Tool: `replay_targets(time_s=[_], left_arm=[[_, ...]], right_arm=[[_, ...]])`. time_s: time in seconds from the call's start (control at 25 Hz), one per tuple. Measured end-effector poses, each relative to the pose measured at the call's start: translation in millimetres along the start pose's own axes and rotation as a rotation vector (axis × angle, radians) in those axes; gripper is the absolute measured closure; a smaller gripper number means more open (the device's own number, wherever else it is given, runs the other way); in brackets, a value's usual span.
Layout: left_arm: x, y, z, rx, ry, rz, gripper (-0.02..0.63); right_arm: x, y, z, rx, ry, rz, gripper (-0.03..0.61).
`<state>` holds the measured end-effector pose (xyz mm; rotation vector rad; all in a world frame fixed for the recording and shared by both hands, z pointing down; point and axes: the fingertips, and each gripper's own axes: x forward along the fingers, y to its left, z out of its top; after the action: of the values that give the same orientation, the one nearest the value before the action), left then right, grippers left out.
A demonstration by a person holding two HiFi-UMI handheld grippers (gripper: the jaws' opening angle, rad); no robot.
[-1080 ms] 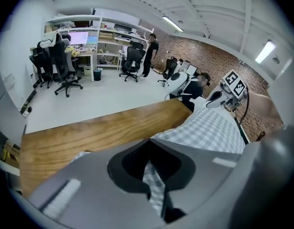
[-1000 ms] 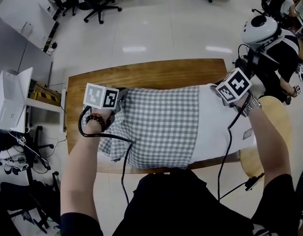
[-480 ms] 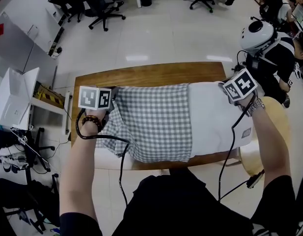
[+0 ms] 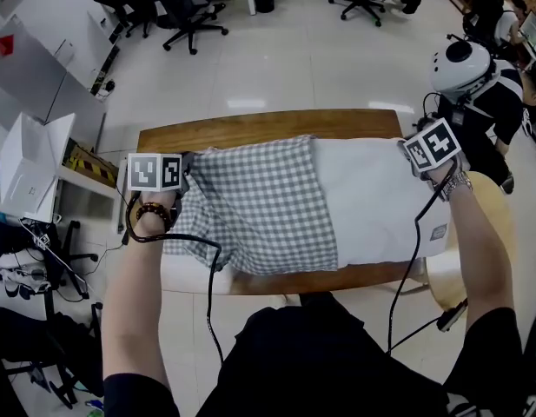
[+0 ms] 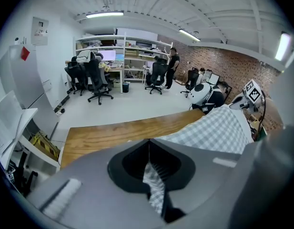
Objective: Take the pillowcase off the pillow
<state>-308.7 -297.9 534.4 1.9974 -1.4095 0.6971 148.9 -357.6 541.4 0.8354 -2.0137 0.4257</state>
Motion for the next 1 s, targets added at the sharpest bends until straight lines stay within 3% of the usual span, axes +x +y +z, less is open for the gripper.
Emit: replay_targets(time_s=[0.24, 0.36, 0.52, 0.72, 1.0], left_arm=[[-6, 13, -12, -0.024, 0.011, 0.028, 0.607], [0, 7, -17, 0.005, 0.016, 0.023, 0.604], [9, -1, -24, 0.083, 0.017, 0.016, 0.583], [-1, -5, -27, 0.105, -0.020, 0.001, 0.537], [-24, -18, -31, 0.119, -0.070, -0.029, 0.534]], right_arm=[[4, -3, -5, 0.020, 0.005, -0.027, 0.565], [11, 0, -3, -0.016, -0.014, -0.038, 0.558], [21, 2, -2, -0.053, -0.072, -0.070, 0.509], [14, 8, -4, -0.050, -0.111, -0.131, 0.423], [-18, 40, 1, -0.034, -0.171, -0.156, 0.419]])
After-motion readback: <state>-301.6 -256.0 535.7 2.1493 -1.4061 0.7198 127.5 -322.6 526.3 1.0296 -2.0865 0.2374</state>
